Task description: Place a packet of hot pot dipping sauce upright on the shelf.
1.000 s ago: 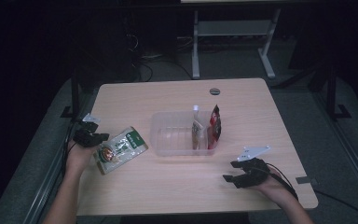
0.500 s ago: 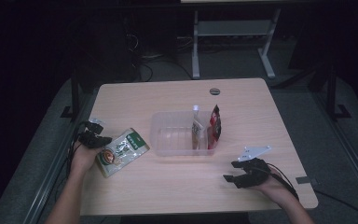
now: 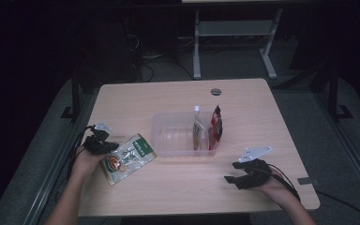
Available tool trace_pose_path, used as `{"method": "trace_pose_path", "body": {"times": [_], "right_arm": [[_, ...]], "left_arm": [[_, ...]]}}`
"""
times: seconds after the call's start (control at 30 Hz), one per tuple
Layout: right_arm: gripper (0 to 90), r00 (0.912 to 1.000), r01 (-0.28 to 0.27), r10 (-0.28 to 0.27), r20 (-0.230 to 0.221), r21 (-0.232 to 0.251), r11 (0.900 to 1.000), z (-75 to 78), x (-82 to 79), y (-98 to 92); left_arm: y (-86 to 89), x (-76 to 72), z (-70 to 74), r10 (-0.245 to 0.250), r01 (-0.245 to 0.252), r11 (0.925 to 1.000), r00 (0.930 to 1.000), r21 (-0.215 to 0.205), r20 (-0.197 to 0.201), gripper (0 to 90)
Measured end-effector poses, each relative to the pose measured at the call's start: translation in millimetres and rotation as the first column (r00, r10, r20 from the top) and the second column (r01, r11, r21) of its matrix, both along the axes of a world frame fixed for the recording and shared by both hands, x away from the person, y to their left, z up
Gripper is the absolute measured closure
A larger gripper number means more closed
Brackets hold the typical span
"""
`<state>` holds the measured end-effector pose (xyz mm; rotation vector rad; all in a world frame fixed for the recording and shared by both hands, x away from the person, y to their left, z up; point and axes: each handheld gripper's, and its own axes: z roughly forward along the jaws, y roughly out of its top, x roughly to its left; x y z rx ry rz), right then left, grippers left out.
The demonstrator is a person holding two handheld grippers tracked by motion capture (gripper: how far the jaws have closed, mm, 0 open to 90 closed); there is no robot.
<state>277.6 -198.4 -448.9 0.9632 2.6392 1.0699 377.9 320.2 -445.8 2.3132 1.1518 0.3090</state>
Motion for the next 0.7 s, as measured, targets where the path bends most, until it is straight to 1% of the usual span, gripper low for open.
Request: {"method": "trace_pose_path", "body": {"times": [0.1,0.23,0.33,0.43,0.53,0.7], "right_arm": [[36.5,1.0,0.007,-0.007,-0.004,0.003,1.0,-0.2,0.0,0.3],[36.5,1.0,-0.001,0.001,-0.001,0.001,1.0,-0.2,0.1,0.5],[36.5,1.0,0.001,-0.001,-0.003,0.0,1.0,0.1,-0.2,1.0],[36.5,1.0,0.002,-0.002,-0.003,-0.001,1.0,0.0,-0.3,1.4],[36.4,1.0,0.002,-0.002,-0.004,-0.002,1.0,0.3,-0.7,1.5],[36.4,1.0,0.004,-0.005,-0.006,-0.003,1.0,-0.2,-0.1,1.2]], "left_arm": [[-3.4,-5.3,0.1,-0.014,0.014,0.9999,0.9999,-0.004,-0.005,89.8],[-8.6,-14.5,1.2,-0.043,0.043,0.999,0.9991,0.014,-0.005,89.8],[-13.7,-21.9,1.1,-0.082,0.082,0.9966,0.9967,0.014,-0.002,89.8],[-20.5,-27.8,0.4,-0.107,0.107,0.9943,0.9942,-0.004,-0.007,89.8],[-25.8,-33.3,0.7,-0.136,0.136,0.9907,0.9907,0.001,-0.012,89.8],[-34.0,-44.5,-0.2,-0.166,0.165,0.986,0.9858,-0.027,-0.028,89.8]]}}
